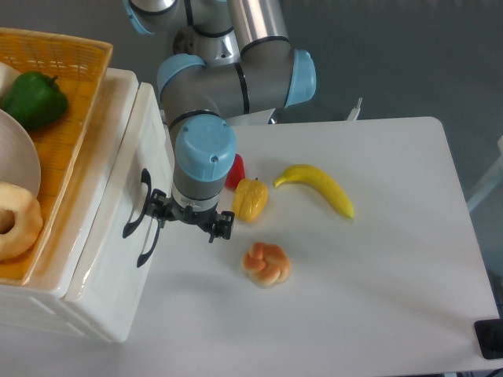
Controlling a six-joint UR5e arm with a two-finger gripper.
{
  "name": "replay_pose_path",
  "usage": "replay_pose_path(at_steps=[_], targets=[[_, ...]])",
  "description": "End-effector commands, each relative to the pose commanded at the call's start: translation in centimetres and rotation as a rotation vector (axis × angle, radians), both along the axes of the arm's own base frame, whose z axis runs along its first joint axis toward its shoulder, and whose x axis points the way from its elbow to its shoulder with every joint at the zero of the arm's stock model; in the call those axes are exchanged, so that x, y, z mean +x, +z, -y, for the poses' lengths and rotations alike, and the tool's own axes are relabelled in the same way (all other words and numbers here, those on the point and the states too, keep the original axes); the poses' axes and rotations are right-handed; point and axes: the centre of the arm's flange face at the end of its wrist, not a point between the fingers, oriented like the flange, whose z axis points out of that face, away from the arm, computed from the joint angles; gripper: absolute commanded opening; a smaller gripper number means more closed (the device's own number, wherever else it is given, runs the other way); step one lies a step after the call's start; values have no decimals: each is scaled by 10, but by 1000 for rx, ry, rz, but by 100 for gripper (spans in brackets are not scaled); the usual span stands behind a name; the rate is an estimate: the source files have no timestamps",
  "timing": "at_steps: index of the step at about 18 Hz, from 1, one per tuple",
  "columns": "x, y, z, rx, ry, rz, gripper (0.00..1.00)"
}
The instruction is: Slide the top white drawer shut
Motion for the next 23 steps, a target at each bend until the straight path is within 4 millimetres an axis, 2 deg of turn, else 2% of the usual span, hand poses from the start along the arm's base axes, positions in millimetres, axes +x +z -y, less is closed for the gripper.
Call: replay_pose_path(at_steps=[17, 23], targets=[[0, 1, 1, 1, 1, -3, 100], [-12, 7, 2, 11, 7, -19, 100]])
